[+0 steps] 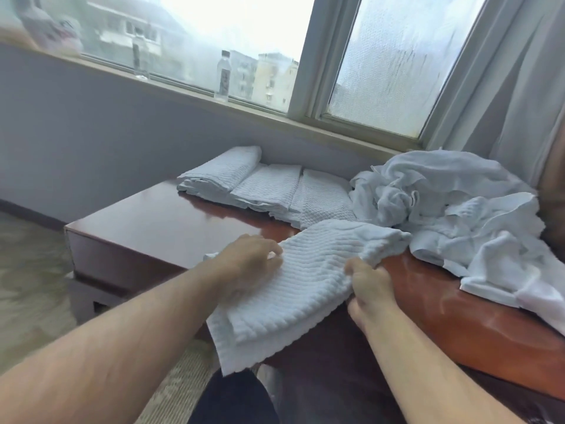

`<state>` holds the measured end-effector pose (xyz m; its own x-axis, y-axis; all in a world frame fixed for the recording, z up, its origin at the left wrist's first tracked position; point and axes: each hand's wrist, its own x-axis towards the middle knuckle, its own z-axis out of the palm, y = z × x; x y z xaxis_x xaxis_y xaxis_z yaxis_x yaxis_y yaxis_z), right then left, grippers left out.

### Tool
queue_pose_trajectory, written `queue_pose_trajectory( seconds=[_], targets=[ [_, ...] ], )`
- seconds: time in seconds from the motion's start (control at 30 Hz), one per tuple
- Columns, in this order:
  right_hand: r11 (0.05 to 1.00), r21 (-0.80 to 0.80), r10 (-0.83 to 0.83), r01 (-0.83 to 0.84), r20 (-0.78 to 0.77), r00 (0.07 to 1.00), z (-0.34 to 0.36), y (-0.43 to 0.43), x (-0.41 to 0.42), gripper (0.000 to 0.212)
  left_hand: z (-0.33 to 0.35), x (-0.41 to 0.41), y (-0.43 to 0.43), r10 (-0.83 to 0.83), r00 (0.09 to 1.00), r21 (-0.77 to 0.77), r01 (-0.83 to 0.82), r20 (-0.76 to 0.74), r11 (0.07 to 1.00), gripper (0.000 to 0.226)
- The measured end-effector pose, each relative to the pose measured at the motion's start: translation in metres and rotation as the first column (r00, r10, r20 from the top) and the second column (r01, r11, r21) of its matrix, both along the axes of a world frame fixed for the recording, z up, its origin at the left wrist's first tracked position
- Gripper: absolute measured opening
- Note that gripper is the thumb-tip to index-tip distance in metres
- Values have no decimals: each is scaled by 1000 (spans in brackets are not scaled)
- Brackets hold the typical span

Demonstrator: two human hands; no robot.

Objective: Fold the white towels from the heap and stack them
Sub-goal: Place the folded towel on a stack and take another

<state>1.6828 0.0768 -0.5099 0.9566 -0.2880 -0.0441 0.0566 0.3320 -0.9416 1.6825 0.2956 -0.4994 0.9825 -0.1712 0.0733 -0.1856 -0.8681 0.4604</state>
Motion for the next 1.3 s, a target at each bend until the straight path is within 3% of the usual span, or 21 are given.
queue_pose_trajectory(
  seconds=[0.1, 0.2, 0.3, 0.5, 0.67, 0.9, 1.0, 1.13, 1.3],
  targets=[
    [996, 41, 74, -76, 45, 996, 8, -13, 9, 41, -4, 1, -5, 22, 1000, -60, -22, -9, 998, 49],
    [990, 19, 138, -141, 106, 985, 17, -21, 23, 44, -10, 11, -10, 60, 991, -154, -78, -119, 985, 59],
    [975, -3, 220, -223, 166, 961, 28, -22, 40, 45, -11, 27, -6, 113, 988, -191, -132, -110, 973, 67],
    [942, -17, 333, -335, 180, 926, 40, -11, 83, 35, -13, 49, 15, 78, 975, -406, -159, -209, 900, 32],
    [926, -61, 379, -374, 143, 914, 60, 17, 144, 34, 3, 89, 35, 124, 983, -533, -179, -138, 827, 47],
    [826, -395, 502, -403, 187, 844, 85, 46, 231, 28, 30, 163, 69, 198, 964, -631, -267, -179, 728, 52],
    [849, -323, 490, -417, 190, 851, 90, 56, 267, 27, 41, 194, 79, 210, 962, -613, -272, -173, 742, 45],
    [881, -215, 461, -421, 195, 866, 105, 69, 314, 28, 64, 239, 89, 224, 955, -581, -295, -193, 759, 56],
    [924, -179, 376, -338, 259, 890, 125, 77, 371, 29, 99, 293, 88, 138, 963, -705, -263, -231, 658, 55]
  ],
)
